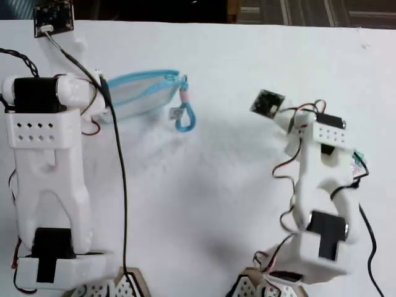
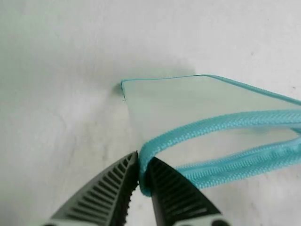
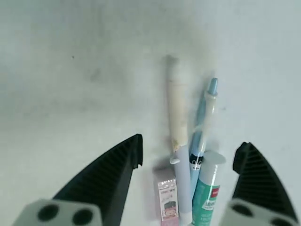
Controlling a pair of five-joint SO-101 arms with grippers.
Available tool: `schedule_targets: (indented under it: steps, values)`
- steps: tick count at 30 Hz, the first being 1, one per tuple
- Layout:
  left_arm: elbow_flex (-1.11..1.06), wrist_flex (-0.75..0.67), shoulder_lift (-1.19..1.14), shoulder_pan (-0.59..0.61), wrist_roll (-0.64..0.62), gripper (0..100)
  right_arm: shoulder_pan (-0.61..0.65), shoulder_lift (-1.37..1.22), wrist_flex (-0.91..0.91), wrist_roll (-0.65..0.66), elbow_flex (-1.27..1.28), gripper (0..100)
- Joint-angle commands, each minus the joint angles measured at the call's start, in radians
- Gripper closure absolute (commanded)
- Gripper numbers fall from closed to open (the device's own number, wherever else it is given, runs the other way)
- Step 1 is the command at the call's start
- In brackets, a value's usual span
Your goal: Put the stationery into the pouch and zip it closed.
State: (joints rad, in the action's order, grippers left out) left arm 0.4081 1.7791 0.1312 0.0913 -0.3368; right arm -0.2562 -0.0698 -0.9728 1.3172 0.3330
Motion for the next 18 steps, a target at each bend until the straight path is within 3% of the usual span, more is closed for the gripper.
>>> schedule_targets:
  steps: [1,8,14,18]
  values:
    - [0.020,-0.003,0.002,0.002,0.003,98,-0.033,-0.117,0.015,0.012,-0.132,68.7]
    - [0.020,-0.005,0.001,0.001,0.003,98,-0.007,-0.412,-0.073,0.008,-0.339,71.4]
    - [0.020,-0.005,0.001,0.005,0.003,98,-0.015,-0.535,-0.185,0.006,-0.497,99.1]
    - [0.020,-0.005,0.001,0.005,0.003,98,-0.008,-0.526,-0.283,0.005,-0.566,94.7]
